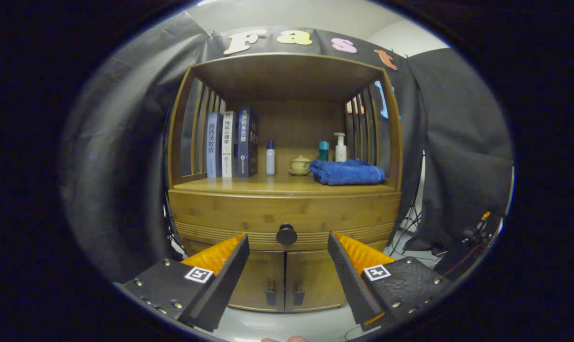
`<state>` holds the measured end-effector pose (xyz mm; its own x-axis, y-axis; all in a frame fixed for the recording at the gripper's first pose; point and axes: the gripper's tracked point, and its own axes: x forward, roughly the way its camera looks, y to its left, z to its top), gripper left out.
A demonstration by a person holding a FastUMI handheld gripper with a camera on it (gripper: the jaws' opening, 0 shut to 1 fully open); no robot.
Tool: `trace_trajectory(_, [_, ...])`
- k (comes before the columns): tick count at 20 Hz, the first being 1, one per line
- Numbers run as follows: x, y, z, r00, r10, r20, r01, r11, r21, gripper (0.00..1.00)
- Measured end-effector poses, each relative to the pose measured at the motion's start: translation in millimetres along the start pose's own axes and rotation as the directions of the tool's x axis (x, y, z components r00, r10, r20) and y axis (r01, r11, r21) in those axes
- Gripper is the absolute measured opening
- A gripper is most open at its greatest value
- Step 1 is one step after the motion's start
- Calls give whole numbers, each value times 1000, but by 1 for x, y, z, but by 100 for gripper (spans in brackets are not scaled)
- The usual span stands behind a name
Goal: Pull open the drawer, take out the items inside it, and place them on the countertop above the cabinet.
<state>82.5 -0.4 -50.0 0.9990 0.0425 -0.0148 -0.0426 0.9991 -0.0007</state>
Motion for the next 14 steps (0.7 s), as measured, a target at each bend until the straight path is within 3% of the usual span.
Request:
trace_trajectory(4, [45,4,-17,999,21,-28,-21,1000,0,100])
trace_trajectory(10, [114,-7,-36,996,-23,-89,21,1000,-23,99])
trace_trajectory(13, [126,-5,-49,988,-3,-152,8,999,34,64])
trace_trajectory(14, [130,0,-47,991,11,-135,-6,999,38,62])
